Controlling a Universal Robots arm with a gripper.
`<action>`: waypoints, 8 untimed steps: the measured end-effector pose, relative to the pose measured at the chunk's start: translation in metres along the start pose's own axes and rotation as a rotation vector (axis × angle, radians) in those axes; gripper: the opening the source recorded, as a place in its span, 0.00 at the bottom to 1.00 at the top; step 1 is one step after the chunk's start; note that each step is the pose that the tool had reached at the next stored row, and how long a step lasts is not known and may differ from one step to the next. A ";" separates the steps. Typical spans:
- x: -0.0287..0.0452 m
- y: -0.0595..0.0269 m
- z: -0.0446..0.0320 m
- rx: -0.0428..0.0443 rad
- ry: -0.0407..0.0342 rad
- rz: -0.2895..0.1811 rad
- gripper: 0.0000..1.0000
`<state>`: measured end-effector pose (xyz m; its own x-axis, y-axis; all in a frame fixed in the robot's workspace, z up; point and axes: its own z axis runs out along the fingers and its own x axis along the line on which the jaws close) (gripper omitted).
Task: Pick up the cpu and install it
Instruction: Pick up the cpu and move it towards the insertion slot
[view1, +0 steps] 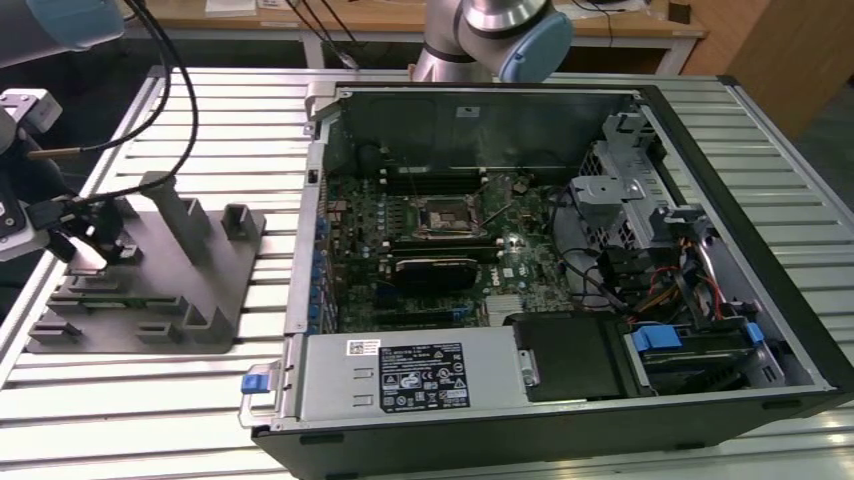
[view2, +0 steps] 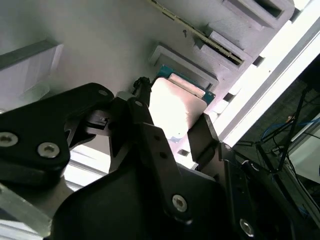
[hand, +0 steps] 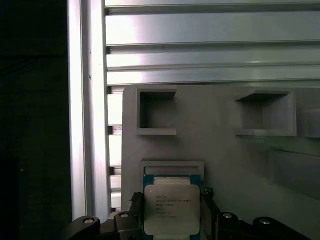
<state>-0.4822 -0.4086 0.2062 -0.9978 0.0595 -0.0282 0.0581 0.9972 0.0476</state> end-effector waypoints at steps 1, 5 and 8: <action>-0.0001 0.0001 -0.0024 0.0000 0.0000 0.000 0.54; -0.0004 0.0007 -0.0137 0.0000 0.0000 0.000 0.54; -0.0006 0.0010 -0.0209 0.0000 -0.0001 0.000 0.54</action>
<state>-0.4822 -0.4085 0.2271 -0.9978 0.0595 -0.0282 0.0581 0.9972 0.0476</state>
